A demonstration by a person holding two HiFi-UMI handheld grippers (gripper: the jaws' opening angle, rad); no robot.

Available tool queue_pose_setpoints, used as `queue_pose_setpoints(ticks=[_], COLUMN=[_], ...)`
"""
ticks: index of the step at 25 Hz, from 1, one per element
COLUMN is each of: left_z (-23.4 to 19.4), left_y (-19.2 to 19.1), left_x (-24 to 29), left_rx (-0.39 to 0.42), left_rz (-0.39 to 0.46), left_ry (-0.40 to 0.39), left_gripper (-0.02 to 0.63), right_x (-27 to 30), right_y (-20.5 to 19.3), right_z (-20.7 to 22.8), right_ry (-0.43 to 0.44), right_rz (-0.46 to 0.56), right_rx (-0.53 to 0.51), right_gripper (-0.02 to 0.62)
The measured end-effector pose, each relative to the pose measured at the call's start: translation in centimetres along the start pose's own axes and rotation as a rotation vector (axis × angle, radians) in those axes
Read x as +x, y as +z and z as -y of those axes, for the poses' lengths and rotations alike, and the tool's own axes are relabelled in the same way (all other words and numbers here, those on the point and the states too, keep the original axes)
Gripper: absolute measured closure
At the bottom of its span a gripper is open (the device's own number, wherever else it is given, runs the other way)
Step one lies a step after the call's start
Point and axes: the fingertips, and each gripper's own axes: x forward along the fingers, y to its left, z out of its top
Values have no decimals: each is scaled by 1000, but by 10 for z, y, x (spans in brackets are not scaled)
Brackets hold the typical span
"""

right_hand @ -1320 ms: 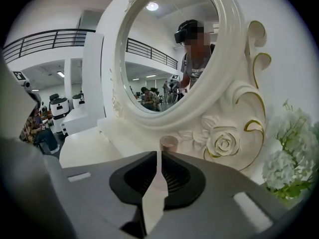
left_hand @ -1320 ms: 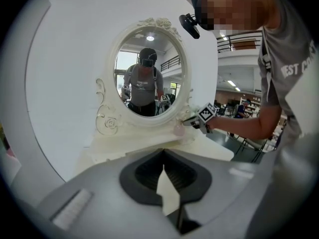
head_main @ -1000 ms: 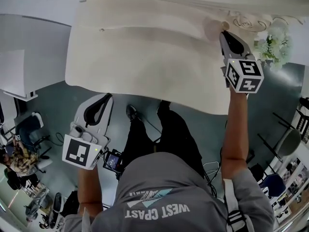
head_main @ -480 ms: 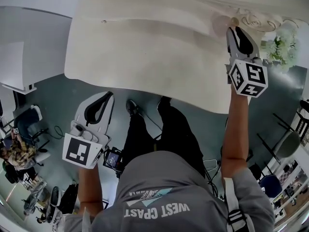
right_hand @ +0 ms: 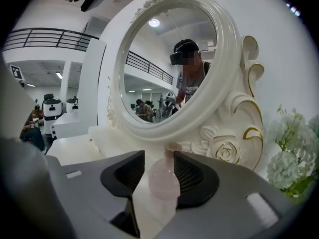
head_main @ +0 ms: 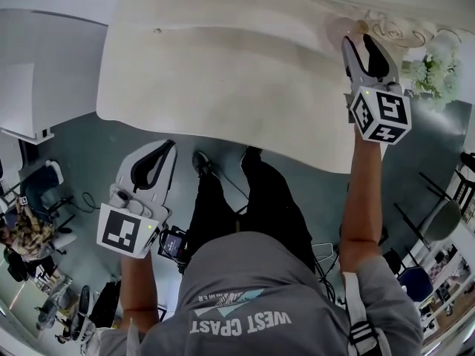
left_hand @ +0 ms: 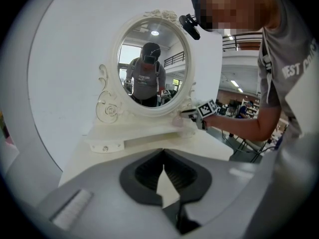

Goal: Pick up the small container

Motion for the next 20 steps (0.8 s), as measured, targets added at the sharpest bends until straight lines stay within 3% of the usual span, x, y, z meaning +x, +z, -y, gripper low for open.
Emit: queue_pose_setpoints(ticks=[12,20], left_z=[-3,-3], left_y=[-7,-9], left_x=[-1,1], left_rx=[-16,-26], left_rz=[-3,-7], left_ry=[2,2], left_gripper=[604,604], right_x=[5,24], right_y=[-1,1], right_z=[18,23], right_ry=[-124,-100], right_rz=[-32,-44], right_rx=[0,8], right_gripper=[394,376])
